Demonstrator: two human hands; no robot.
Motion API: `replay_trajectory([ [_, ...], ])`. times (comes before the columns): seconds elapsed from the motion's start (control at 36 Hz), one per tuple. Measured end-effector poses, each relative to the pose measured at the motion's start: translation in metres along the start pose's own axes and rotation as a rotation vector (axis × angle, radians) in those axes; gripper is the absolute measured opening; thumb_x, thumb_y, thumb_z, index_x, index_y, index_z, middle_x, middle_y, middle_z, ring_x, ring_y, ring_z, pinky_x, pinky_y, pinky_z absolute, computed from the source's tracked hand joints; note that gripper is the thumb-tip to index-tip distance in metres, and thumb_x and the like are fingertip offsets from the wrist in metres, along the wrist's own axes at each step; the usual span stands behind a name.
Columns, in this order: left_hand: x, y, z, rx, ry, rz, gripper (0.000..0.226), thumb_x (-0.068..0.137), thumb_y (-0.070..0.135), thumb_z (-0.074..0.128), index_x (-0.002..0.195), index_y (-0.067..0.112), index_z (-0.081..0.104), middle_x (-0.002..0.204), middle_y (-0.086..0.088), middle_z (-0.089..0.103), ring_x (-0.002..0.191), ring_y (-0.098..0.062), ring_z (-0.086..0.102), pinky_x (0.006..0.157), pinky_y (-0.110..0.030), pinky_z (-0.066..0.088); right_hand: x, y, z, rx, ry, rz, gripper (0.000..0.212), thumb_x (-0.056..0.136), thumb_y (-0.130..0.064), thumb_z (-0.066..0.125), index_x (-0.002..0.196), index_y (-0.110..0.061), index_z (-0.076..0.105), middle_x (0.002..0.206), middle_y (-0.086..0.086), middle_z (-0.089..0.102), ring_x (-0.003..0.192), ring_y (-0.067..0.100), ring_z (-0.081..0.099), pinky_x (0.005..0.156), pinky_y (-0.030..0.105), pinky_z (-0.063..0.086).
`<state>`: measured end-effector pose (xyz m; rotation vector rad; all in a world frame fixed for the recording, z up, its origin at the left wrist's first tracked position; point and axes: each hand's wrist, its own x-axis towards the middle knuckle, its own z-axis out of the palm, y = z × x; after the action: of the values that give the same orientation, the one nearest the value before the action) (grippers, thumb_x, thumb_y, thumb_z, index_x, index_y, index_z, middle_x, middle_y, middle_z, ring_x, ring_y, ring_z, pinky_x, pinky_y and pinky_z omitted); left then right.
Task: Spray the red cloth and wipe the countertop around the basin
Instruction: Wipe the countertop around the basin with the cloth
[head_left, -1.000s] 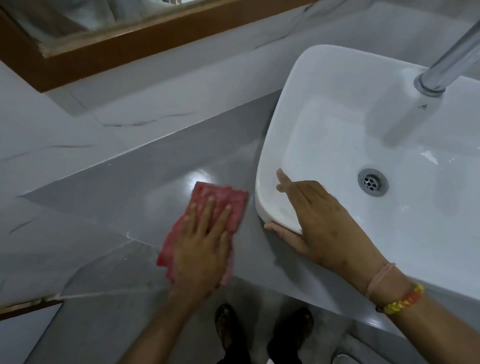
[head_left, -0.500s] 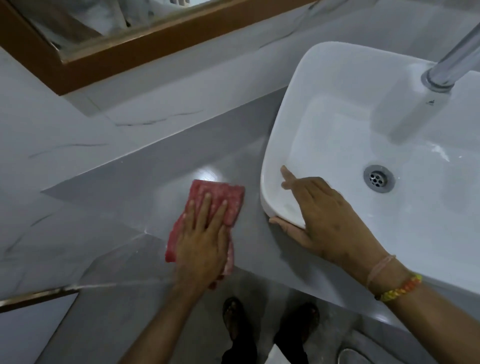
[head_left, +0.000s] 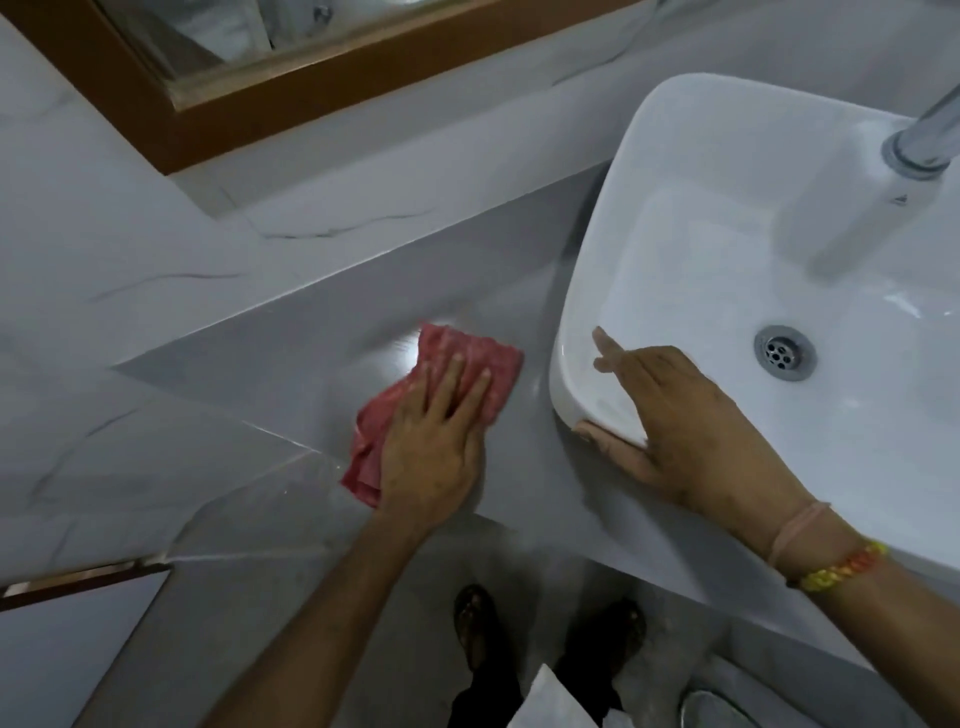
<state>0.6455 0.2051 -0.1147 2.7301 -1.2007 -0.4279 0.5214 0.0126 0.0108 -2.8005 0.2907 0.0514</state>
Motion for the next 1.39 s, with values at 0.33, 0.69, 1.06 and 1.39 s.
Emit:
replay_trajectory([
  [0.33,0.089,-0.058,-0.048,0.175,0.079,-0.154,0.06,0.092,0.021,0.017,0.15,0.005,0.017,0.159,-0.017,0.02,0.149,-0.036,0.007,0.12,-0.053,0.002,0.003,0.002,0.001,-0.007,-0.01,0.011,0.073,0.086,-0.051,0.05,0.141,-0.005,0.036,0.114,0.013,0.064,0.102,0.031,0.058,0.08,0.049,0.055],
  [0.69,0.009,-0.03,-0.006,0.051,0.023,0.077,0.054,0.1,0.036,0.016,0.152,0.023,0.015,0.162,-0.006,0.015,0.151,-0.02,0.003,0.122,-0.047,0.012,0.0,0.005,0.0,0.004,0.035,0.012,0.073,0.085,-0.052,0.054,0.139,-0.004,0.04,0.114,0.013,0.065,0.103,0.03,0.059,0.081,0.047,0.056],
  [1.06,0.051,0.039,-0.008,-0.006,0.038,-0.077,0.06,0.1,0.038,0.028,0.153,0.022,0.006,0.163,-0.001,0.005,0.15,-0.023,-0.011,0.122,-0.049,0.0,-0.003,0.004,0.003,0.017,0.122,-0.008,0.069,0.081,-0.048,0.06,0.131,-0.003,0.047,0.116,0.013,0.065,0.103,0.029,0.062,0.082,0.042,0.055],
  [1.39,0.065,-0.013,-0.075,-0.302,0.09,-0.542,0.051,0.088,0.035,0.055,0.126,0.003,0.051,0.127,-0.029,0.054,0.12,-0.044,0.048,0.102,-0.048,0.04,-0.074,-0.07,0.079,0.406,0.225,0.215,0.024,0.082,-0.029,0.06,0.099,-0.013,0.067,0.096,0.005,0.069,0.089,0.02,0.064,0.082,0.031,0.051],
])
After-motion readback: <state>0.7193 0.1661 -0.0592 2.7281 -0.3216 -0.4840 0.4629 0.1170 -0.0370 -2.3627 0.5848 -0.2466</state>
